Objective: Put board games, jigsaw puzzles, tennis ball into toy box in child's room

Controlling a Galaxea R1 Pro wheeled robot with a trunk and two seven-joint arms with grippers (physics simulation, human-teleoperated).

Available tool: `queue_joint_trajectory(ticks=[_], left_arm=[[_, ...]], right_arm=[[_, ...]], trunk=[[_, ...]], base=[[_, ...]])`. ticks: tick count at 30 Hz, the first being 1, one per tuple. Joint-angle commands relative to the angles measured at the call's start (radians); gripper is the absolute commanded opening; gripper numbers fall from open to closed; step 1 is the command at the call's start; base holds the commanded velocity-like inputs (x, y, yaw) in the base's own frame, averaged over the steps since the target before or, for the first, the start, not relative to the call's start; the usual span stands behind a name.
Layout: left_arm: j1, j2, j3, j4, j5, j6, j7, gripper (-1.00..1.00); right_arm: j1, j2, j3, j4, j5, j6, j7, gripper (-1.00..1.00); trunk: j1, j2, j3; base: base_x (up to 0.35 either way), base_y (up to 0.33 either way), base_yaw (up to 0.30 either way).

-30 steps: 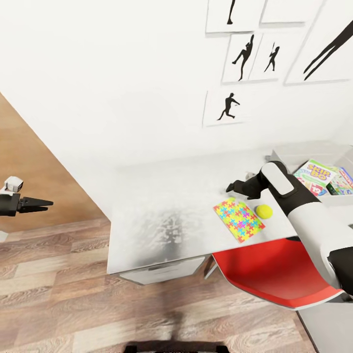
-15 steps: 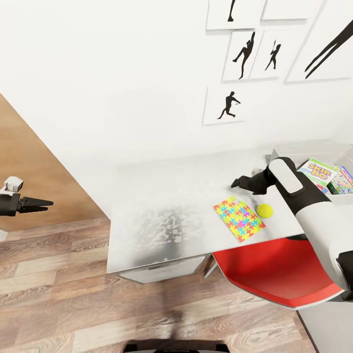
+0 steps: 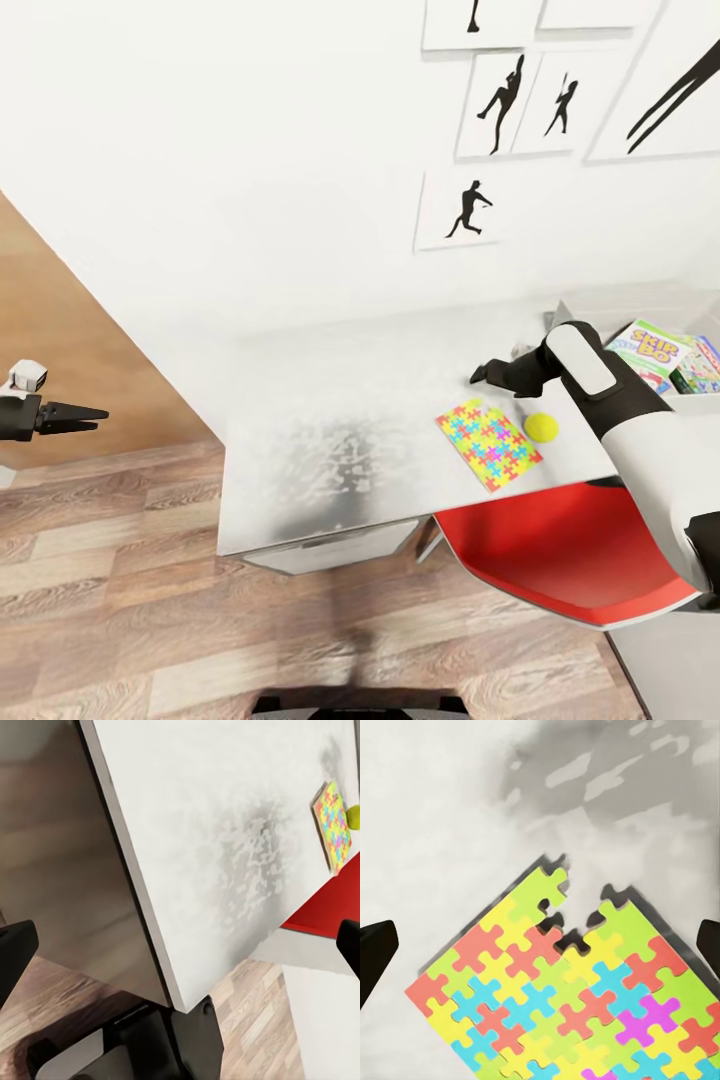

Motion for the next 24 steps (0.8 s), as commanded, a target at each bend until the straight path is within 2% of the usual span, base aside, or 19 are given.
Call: queue_joint_trajectory(ticks=[1, 24], left_arm=[[-0.001, 0.001, -0.004, 0.000, 0.004, 0.011, -0.002, 1.00], [-0.001, 0.001, -0.004, 0.002, 0.004, 0.011, -0.002, 1.00]], right_arm=[[-0.001, -0.001, 0.005, -0.001, -0.011, 0.000, -0.010, 1.00], [0.002, -0.003, 0.006, -0.002, -0.011, 0.000, -0.009, 1.00]], trunk=[[0.001, -0.002, -0.003], [0.001, -0.002, -0.038]], base=[[0.000, 0.000, 0.000], [0.000, 0.000, 0.000]])
